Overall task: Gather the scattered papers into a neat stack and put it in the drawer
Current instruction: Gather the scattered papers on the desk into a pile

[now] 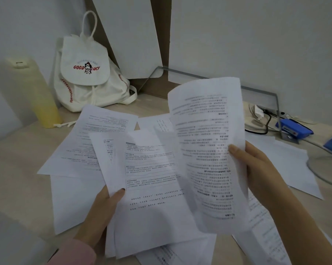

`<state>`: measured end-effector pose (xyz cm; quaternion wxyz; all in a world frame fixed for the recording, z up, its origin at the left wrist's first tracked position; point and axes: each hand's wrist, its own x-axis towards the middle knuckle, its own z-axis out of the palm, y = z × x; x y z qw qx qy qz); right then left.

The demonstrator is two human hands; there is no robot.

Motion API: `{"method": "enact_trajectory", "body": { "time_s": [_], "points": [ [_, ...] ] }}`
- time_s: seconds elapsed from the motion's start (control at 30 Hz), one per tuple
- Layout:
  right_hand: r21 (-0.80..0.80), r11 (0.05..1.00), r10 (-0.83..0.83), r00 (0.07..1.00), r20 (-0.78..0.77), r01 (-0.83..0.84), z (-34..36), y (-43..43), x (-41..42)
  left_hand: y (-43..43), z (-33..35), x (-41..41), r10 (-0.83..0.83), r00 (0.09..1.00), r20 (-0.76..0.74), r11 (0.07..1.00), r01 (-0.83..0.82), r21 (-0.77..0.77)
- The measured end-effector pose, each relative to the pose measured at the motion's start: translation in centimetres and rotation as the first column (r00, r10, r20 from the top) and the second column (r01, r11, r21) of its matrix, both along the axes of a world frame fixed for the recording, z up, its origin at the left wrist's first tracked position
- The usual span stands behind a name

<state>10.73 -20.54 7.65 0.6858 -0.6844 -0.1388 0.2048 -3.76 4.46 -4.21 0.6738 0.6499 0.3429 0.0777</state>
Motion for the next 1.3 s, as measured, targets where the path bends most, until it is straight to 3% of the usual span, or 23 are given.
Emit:
{"method": "enact_trajectory", "body": {
  "time_s": [0.13,0.2,0.27,0.37,0.47,0.53,0.6,0.7,0.83,0.9,1.0,1.13,1.3],
  "points": [
    [0.168,0.985,0.063,0.979,-0.192,-0.03,-0.4,-0.1,0.7,0.0,0.0,0.0,-0.003,1.0,-0.003,1.0,0.003,0.005],
    [0.032,0.999,0.03,0.981,-0.192,-0.024,-1.3,-0.1,1.2,0.2,0.1,-0.2,-0.008,1.0,-0.008,0.999,0.008,-0.048],
    [-0.256,0.966,-0.015,0.994,-0.11,-0.014,-2.2,0.0,1.8,0.6,0.2,-0.4,-0.023,1.0,-0.009,0.992,0.022,-0.126],
    [-0.605,0.795,0.086,0.996,0.037,-0.046,-3.3,0.6,2.7,1.4,0.6,-0.9,-0.052,0.999,0.004,0.98,0.052,-0.194],
    [-0.851,0.525,0.29,0.94,0.18,0.001,-3.5,1.7,3.6,2.2,1.3,-1.1,-0.104,0.994,0.016,0.972,0.105,-0.211],
    [-0.925,0.367,0.422,0.868,0.26,0.099,-3.3,3.0,3.9,2.7,1.8,-1.1,-0.108,0.994,0.022,0.97,0.111,-0.216],
    [-0.925,0.329,0.562,0.748,0.353,0.19,-3.1,4.9,3.7,3.0,2.2,-1.1,-0.121,0.992,0.029,0.969,0.125,-0.213],
    [-0.876,0.398,0.715,0.506,0.482,0.272,-3.5,8.3,3.2,3.3,2.1,-1.1,-0.128,0.992,0.009,0.97,0.127,-0.21],
    [-0.761,0.577,0.742,0.199,0.641,0.297,-4.8,13.0,1.0,3.5,1.7,-0.3,-0.038,0.999,0.009,0.957,0.039,-0.288],
    [-0.725,0.632,0.726,0.12,0.677,0.274,-5.9,14.6,0.0,3.8,1.3,0.6,0.07,0.996,0.053,0.949,-0.05,-0.313],
    [-0.735,0.649,0.721,0.15,0.677,0.196,-7.7,16.3,-1.2,4.7,0.3,0.5,0.017,0.991,0.132,0.969,0.016,-0.245],
    [-0.728,0.682,0.709,0.178,0.682,0.072,-10.1,17.2,-2.2,3.4,1.7,-0.3,-0.207,0.978,0.002,0.97,0.205,-0.132],
    [-0.648,0.761,0.574,0.508,0.642,-0.04,-9.7,16.2,-2.3,3.2,1.8,-0.5,-0.293,0.956,0.002,0.951,0.292,-0.1]
  ]
}}
